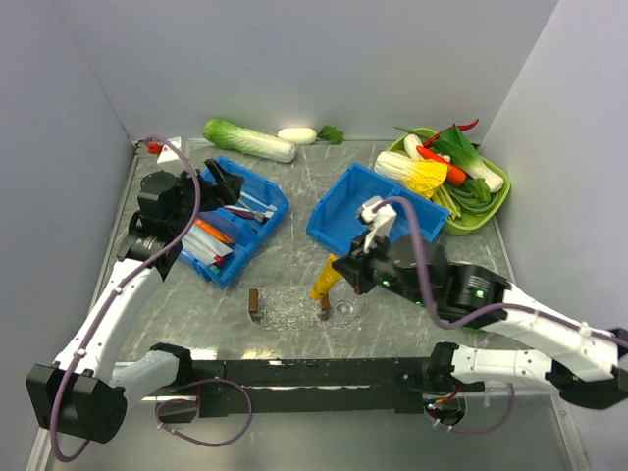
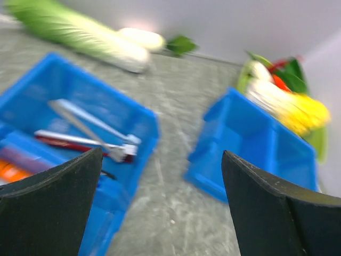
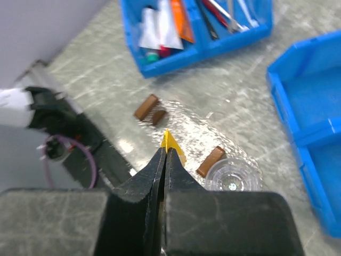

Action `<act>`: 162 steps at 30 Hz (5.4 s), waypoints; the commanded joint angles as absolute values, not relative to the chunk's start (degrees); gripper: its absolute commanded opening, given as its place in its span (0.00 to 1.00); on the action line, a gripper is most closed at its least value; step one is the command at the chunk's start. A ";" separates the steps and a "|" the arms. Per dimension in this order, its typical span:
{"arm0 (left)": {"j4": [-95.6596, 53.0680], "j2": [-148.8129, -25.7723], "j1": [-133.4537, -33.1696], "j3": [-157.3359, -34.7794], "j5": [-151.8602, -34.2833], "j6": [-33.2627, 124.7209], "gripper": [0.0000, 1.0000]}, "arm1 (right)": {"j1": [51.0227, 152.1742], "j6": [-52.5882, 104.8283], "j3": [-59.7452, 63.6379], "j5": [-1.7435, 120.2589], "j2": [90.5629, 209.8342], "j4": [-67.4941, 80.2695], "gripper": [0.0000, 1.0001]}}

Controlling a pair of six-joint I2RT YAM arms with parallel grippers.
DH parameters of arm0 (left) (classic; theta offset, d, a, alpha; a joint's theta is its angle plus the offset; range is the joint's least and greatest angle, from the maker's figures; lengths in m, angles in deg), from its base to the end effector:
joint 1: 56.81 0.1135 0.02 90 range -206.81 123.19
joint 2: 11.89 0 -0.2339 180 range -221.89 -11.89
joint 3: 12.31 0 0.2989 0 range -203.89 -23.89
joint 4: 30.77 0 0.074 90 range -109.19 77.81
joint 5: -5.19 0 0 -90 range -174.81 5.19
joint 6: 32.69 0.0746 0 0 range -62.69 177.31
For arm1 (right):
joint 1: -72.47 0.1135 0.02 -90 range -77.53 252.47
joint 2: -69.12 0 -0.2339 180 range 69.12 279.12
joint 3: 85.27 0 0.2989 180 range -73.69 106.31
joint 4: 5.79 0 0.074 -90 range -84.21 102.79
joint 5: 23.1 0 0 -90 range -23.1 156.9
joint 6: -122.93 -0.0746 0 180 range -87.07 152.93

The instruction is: Prepare toiletry sets of a toothbrush and toothpaste on the tray

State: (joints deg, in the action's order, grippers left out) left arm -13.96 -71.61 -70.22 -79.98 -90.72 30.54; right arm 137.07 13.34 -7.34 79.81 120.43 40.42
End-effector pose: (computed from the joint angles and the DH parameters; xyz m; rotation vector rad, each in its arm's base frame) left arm 0.3333 -0.0874 0.3340 -0.1276 1.7582 -0.6033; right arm 0.1348 0.2451 0.3808 -0.6103 1.8850 0.7683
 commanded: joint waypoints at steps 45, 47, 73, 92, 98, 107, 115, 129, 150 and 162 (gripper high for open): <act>-15.68 -72.18 -67.45 -76.89 -81.65 27.60 0.96 | 146.56 -3.45 -2.23 104.78 143.56 42.44 0.00; -15.68 -72.18 -67.45 -76.80 -81.65 27.51 0.97 | 146.56 -3.45 -2.32 104.69 143.65 42.35 0.00; -15.77 -72.71 -67.45 -76.89 -82.88 27.43 0.97 | 147.44 -4.24 -0.47 106.54 146.02 43.59 0.00; -15.85 -73.06 -67.45 -76.89 -83.14 27.43 0.96 | 148.14 -4.77 0.23 108.12 146.64 44.90 0.00; -15.77 -73.06 -67.45 -76.89 -83.14 27.34 0.96 | 148.15 -4.86 -0.21 108.73 147.08 44.81 0.00; -15.77 -73.06 -67.45 -76.80 -83.05 27.43 0.96 | 148.14 -5.21 -1.26 109.52 147.69 43.94 0.00; -15.76 -73.32 -67.53 -76.89 -83.14 27.43 0.96 | 148.14 -5.74 -2.32 110.40 148.31 43.32 0.00; -15.76 -73.41 -67.45 -76.89 -83.32 27.34 0.96 | 148.06 -6.88 -3.99 110.49 149.27 41.74 0.00; -15.68 -73.50 -67.45 -76.89 -83.58 27.34 0.97 | 148.15 -8.73 -7.50 111.63 152.35 38.75 0.00; -15.68 -73.50 -67.45 -76.89 -83.67 27.34 0.96 | 148.15 -8.99 -8.12 111.55 153.23 38.40 0.08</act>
